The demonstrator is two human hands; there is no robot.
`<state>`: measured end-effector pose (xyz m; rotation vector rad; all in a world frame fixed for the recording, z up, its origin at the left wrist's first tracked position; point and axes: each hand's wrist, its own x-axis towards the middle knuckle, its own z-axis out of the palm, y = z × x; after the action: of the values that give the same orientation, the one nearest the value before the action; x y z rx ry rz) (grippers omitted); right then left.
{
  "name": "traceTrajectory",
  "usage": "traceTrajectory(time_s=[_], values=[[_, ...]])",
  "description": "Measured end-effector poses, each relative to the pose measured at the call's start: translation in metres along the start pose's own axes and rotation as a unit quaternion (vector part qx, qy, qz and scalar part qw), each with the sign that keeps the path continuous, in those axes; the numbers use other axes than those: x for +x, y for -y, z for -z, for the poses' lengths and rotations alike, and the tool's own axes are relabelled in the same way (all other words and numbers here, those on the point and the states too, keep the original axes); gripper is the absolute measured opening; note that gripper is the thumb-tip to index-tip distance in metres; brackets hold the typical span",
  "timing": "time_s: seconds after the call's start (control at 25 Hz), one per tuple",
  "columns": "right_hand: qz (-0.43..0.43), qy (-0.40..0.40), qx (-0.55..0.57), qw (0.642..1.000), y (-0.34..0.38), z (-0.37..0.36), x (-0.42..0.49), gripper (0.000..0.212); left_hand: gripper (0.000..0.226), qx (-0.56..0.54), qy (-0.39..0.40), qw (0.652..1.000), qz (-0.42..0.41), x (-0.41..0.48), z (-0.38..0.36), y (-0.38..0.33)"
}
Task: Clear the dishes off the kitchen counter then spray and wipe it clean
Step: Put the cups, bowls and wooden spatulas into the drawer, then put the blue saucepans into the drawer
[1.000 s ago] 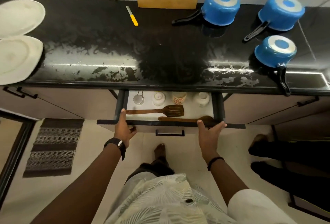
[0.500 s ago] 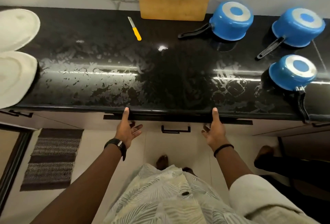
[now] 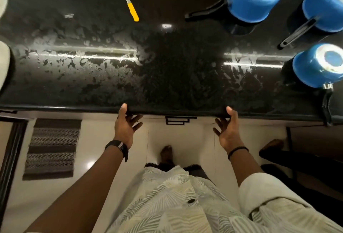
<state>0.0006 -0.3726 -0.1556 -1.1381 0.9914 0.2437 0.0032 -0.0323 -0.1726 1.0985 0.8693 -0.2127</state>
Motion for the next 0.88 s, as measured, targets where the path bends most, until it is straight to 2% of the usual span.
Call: traceTrajectory(time_s=[0.08, 0.16, 0.24, 0.32, 0.36, 0.4, 0.44, 0.48, 0.52, 0.56, 0.64, 0.72, 0.8, 0.88], values=[[0.001, 0.007, -0.016, 1.0, -0.001, 0.0, 0.0, 0.1, 0.04, -0.02, 0.002, 1.0, -0.009, 0.001, 0.0, 0.003], [0.037, -0.001, -0.067, 0.997, -0.011, 0.001, 0.001, 0.087, 0.041, -0.017, -0.003, 1.0, -0.024, 0.004, -0.001, 0.012], [0.117, -0.052, -0.167, 0.978, -0.031, 0.013, 0.012, 0.075, 0.037, 0.07, -0.024, 0.997, -0.038, 0.013, 0.001, 0.033], [0.195, -0.074, -0.289, 0.934, -0.053, 0.031, 0.028, 0.057, 0.031, 0.231, -0.011, 0.972, -0.033, 0.027, 0.006, 0.061], [0.201, -0.054, -0.369, 0.906, -0.066, 0.038, 0.041, 0.045, 0.034, 0.341, 0.016, 0.94, -0.025, 0.037, 0.011, 0.078], [0.196, -0.02, -0.458, 0.867, -0.081, 0.043, 0.055, 0.038, 0.041, 0.462, 0.059, 0.885, -0.031, 0.046, 0.018, 0.099], [0.196, 0.025, -0.54, 0.818, -0.098, 0.045, 0.069, 0.037, 0.047, 0.565, 0.115, 0.815, -0.054, 0.057, 0.023, 0.119], [0.218, 0.071, -0.602, 0.765, -0.116, 0.045, 0.083, 0.041, 0.053, 0.634, 0.167, 0.749, -0.093, 0.066, 0.023, 0.136], [0.247, 0.114, -0.648, 0.711, -0.131, 0.041, 0.098, 0.049, 0.059, 0.672, 0.207, 0.697, -0.138, 0.076, 0.018, 0.149], [0.279, 0.148, -0.677, 0.665, -0.146, 0.032, 0.114, 0.057, 0.066, 0.692, 0.235, 0.659, -0.176, 0.087, 0.011, 0.161], [0.313, 0.181, -0.696, 0.62, -0.165, 0.005, 0.136, 0.064, 0.079, 0.717, 0.246, 0.617, -0.212, 0.105, -0.007, 0.178], [0.318, 0.191, -0.714, 0.594, -0.182, -0.024, 0.16, 0.071, 0.088, 0.74, 0.22, 0.601, -0.207, 0.128, -0.02, 0.198], [0.296, 0.187, -0.737, 0.578, -0.2, -0.041, 0.18, 0.071, 0.091, 0.759, 0.207, 0.589, -0.183, 0.146, -0.027, 0.216], [0.264, 0.177, -0.747, 0.584, -0.209, -0.051, 0.197, 0.067, 0.09, 0.763, 0.209, 0.588, -0.171, 0.159, -0.034, 0.227]])
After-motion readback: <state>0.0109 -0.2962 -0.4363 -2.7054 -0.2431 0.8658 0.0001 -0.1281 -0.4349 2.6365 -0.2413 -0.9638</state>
